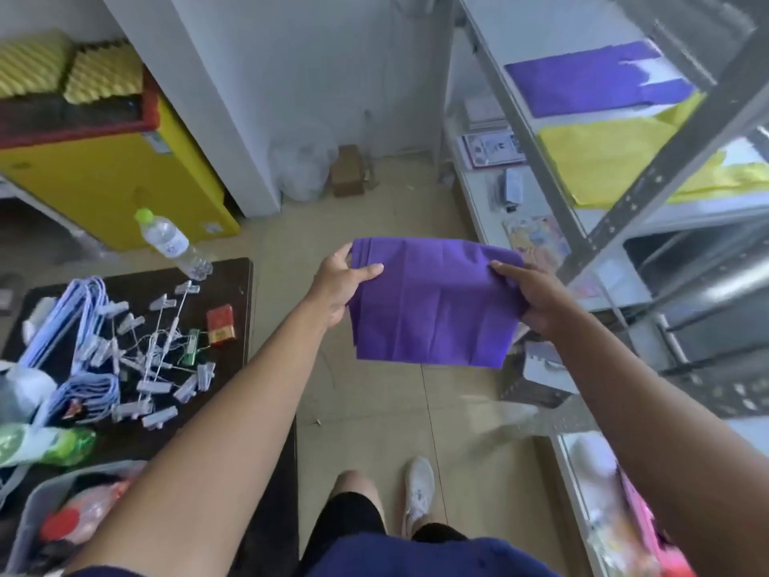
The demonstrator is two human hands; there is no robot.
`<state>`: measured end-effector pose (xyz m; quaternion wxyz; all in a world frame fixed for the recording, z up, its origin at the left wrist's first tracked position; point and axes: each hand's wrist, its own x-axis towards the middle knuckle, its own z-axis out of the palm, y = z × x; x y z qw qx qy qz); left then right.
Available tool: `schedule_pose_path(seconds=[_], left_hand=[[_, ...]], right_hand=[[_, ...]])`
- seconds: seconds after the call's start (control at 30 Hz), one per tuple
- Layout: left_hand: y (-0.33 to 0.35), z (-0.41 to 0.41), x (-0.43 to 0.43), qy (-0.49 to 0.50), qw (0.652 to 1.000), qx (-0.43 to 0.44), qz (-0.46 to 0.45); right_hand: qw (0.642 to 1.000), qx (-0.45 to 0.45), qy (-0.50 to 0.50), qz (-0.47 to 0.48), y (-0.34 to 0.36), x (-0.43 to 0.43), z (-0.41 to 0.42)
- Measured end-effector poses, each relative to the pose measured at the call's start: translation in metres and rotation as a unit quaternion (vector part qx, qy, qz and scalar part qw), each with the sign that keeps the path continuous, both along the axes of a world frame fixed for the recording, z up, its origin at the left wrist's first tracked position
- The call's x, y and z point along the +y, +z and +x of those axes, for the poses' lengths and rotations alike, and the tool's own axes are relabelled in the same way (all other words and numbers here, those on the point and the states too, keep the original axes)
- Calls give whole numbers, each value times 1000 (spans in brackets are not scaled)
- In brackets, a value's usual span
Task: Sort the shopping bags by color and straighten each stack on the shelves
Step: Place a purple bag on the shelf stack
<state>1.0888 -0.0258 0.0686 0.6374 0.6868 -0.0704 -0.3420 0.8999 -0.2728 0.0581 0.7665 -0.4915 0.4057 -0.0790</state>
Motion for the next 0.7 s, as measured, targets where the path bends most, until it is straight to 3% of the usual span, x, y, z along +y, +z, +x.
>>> schedule_pose_path(seconds=[0.27,0.47,0.7], left_hand=[[1,177,-100,-20,999,-41,6],[-2,309,-207,-99,995,-9,-29],[44,399,-370,-233,972,0,-42]], right_hand=[[994,-5,2,-109,10,-95,167],[987,16,-30,-159,34,-168,265],[974,-4,-198,-108,55,-259,317]])
